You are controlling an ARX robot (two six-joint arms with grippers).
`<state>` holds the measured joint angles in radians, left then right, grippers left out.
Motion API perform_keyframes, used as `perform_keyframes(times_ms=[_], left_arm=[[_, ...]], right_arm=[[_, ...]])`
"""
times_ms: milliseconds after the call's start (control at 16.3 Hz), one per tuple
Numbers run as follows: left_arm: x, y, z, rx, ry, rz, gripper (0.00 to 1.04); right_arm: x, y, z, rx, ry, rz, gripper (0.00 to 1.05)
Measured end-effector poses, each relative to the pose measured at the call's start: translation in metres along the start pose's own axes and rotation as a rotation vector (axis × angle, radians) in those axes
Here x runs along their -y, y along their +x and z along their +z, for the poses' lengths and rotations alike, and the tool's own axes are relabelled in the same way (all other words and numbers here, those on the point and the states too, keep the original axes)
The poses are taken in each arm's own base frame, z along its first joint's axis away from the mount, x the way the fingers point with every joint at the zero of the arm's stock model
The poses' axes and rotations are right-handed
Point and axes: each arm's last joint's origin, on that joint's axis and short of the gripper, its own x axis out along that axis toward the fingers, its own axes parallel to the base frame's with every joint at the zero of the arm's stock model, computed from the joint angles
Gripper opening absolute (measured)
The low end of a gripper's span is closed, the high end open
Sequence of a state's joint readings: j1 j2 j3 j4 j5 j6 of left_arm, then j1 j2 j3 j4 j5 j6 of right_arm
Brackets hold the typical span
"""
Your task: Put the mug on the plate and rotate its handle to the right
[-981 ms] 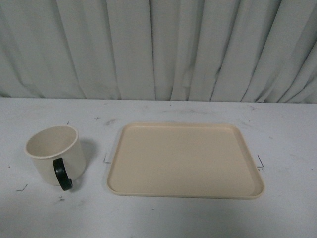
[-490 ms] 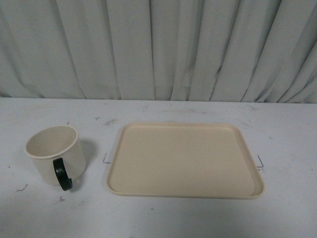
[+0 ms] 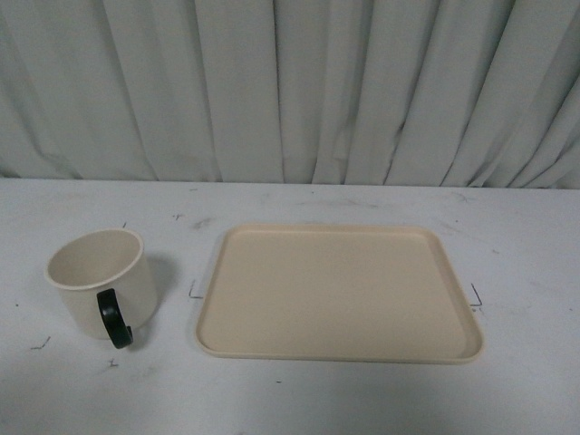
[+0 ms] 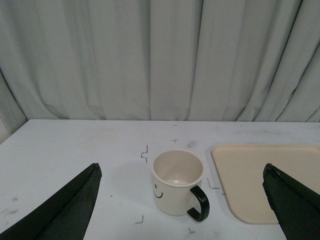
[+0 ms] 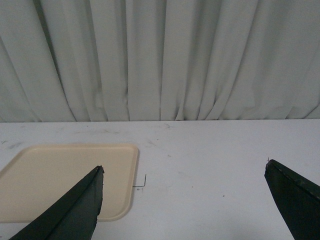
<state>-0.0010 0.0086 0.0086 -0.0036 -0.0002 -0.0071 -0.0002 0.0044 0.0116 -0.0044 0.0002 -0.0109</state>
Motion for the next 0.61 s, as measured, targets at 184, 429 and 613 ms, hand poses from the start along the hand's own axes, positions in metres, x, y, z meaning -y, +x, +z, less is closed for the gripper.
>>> perform_keyframes(times_ms=[184,429,613], left_arm=[[0.000,0.000,0.000,0.000,0.000,0.000,0.98],[0.006,0.030,0.066,-0.069,-0.005,-0.099,0.98],[0.019,0.167,0.086,-0.732,0.174,-0.395,0.98]], right_arm=[[0.000,0.000,0.000,0.000,0.000,0.000,0.98],[0.000,0.000,0.000,0.000,0.000,0.000,0.98],[0.000,0.000,0.000,0.000,0.000,0.000,0.98]])
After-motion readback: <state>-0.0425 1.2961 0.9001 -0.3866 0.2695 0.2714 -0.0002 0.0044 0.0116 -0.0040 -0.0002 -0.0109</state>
